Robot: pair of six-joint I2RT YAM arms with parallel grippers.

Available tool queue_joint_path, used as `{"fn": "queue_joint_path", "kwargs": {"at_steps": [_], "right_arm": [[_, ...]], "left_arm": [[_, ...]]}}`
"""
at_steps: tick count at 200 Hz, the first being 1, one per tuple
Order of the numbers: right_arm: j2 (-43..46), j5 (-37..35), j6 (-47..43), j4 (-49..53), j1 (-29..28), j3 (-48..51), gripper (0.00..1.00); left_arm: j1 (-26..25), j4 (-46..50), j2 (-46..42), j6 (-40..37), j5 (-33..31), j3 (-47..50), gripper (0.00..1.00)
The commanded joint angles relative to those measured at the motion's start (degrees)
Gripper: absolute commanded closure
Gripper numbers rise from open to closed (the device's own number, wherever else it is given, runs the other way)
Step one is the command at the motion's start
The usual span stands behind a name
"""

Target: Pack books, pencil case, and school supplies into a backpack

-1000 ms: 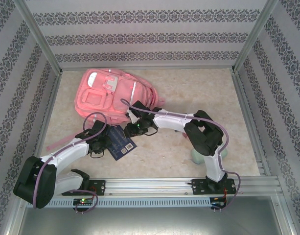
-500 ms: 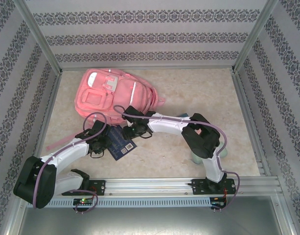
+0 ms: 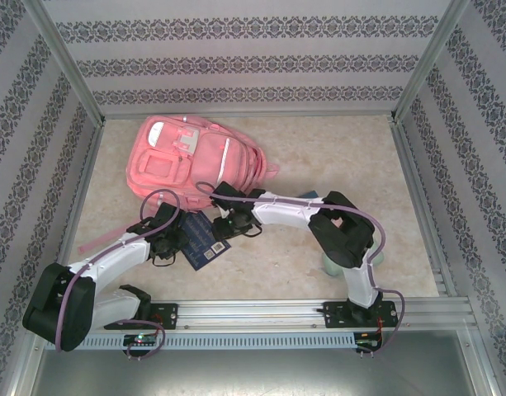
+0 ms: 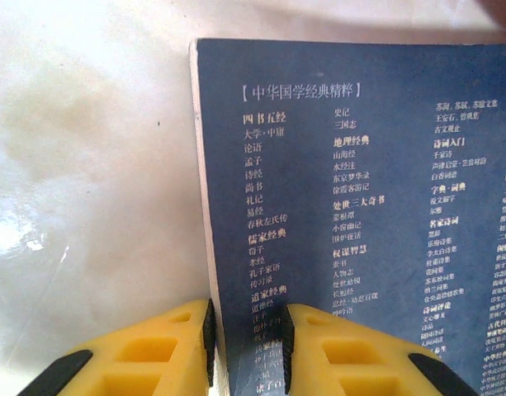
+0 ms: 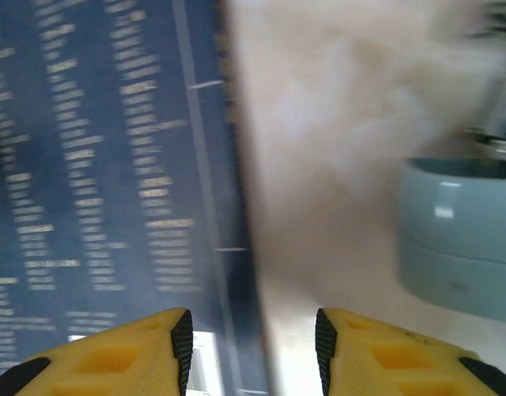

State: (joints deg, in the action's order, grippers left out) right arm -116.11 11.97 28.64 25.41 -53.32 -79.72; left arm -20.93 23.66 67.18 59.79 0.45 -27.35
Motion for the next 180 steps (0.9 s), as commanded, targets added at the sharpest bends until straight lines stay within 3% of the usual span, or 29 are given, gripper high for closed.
{"fn": "queue_joint_path", "kwargs": {"at_steps": [1,28,106,155,180], "right_arm": [[-3.26,2.59,-0.27,0.23,0.45,-1.54,0.53],[-5.87,6.55,0.21,-0.84,0.29,-1.65,0.53],[-7.09,29.57,4.12,-8.74,-0.89,-5.97,0.55],[-4.52,34.38,5.64,-11.27,0.05,-6.27,0.59],[-1.95,32.41,5.56,-11.49,0.76,-4.29,0.65]], "left_arm": [[-0.16,1.39,0.94,-1.17,2.01,1.62,0.72],[-0.09,1.13,0.93,-1.32,2.19,1.61,0.72],[-0.16,-1.15,1.90,-0.56,3.41,1.78,0.72],[-0.10,-0.73,1.34,-0.48,3.33,1.66,0.73],[-0.16,-0.38,-0.10,-0.07,3.00,2.30,0.73]]}}
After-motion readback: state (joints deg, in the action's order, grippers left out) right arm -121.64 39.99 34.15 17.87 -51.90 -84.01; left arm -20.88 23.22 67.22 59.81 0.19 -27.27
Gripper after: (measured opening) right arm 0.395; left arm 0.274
